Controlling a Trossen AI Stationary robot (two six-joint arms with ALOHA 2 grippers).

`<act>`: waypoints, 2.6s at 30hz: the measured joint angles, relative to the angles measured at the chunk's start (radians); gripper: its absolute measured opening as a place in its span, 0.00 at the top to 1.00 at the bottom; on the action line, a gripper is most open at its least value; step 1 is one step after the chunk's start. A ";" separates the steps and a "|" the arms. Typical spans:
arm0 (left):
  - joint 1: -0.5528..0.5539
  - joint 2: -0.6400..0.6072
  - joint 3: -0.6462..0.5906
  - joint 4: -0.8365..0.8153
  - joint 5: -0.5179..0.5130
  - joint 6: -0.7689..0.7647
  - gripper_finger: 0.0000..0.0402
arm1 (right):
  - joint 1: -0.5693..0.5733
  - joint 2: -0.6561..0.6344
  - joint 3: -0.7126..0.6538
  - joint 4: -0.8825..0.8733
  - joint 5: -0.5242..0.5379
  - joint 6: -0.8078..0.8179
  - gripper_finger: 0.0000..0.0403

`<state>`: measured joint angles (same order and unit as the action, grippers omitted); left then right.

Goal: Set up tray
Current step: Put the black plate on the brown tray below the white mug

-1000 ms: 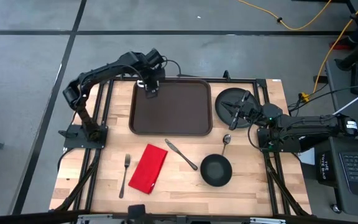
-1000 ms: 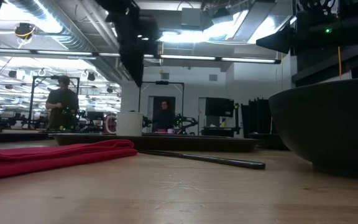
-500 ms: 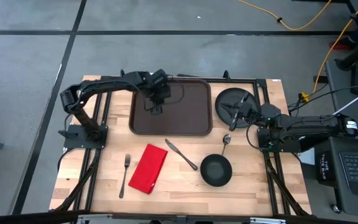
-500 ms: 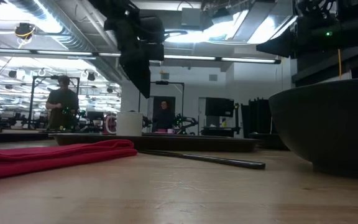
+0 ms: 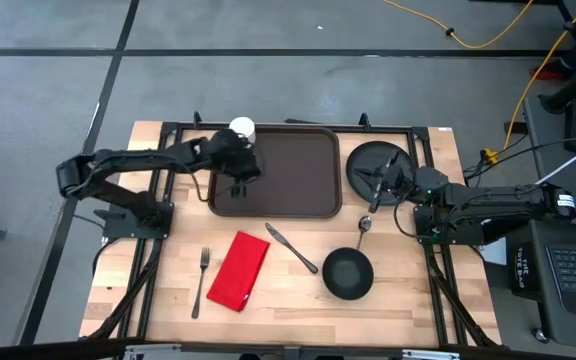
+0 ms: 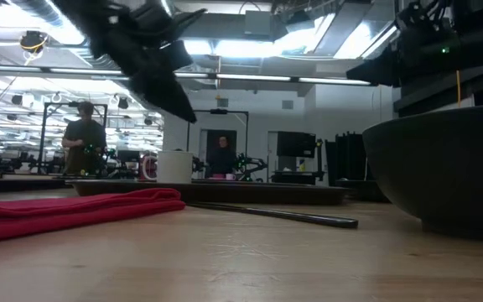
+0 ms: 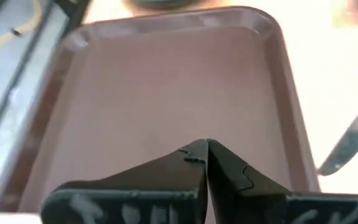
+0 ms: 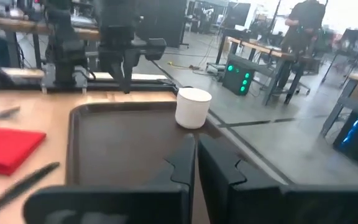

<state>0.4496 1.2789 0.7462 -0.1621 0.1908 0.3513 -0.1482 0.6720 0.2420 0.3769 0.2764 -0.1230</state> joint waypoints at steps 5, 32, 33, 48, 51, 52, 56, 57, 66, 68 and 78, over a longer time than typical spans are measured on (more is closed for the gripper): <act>0.025 -0.078 -0.116 0.130 0.000 0.001 0.99 | -0.003 -0.005 0.074 -0.173 0.146 0.199 0.94; 0.072 -0.105 -0.140 0.189 -0.074 -0.023 0.99 | -0.547 0.290 0.854 -1.381 -0.084 0.543 0.94; 0.072 -0.105 -0.140 0.188 -0.074 -0.023 0.99 | -0.581 0.304 0.860 -1.392 -0.119 0.530 0.94; 0.072 -0.105 -0.140 0.189 -0.074 -0.024 0.99 | -0.884 0.532 0.896 -1.462 -0.375 0.291 0.94; 0.072 -0.105 -0.140 0.190 -0.074 -0.025 0.99 | -0.884 0.548 0.903 -1.467 -0.378 0.310 0.94; 0.072 -0.105 -0.140 0.189 -0.074 -0.024 0.99 | -0.884 0.553 0.904 -1.464 -0.377 0.326 0.94; 0.072 -0.105 -0.140 0.189 -0.074 -0.024 0.99 | -0.883 0.583 0.904 -1.454 -0.324 0.407 0.94; 0.072 -0.105 -0.140 0.189 -0.074 -0.024 0.99 | -0.880 0.591 0.904 -1.451 -0.310 0.432 0.94; 0.072 -0.105 -0.140 0.189 -0.074 -0.025 0.99 | -0.870 0.669 0.903 -1.434 -0.241 0.620 0.98; 0.072 -0.105 -0.140 0.189 -0.074 -0.025 0.99 | -0.870 0.687 0.903 -1.438 -0.227 0.661 0.96; 0.072 -0.105 -0.140 0.189 -0.074 -0.043 0.99 | -0.863 0.803 0.903 -1.430 -0.190 0.792 0.99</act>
<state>0.5220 1.1744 0.6064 0.0269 0.1172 0.3083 -1.0111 1.4754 1.1446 -1.0534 0.0868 0.6692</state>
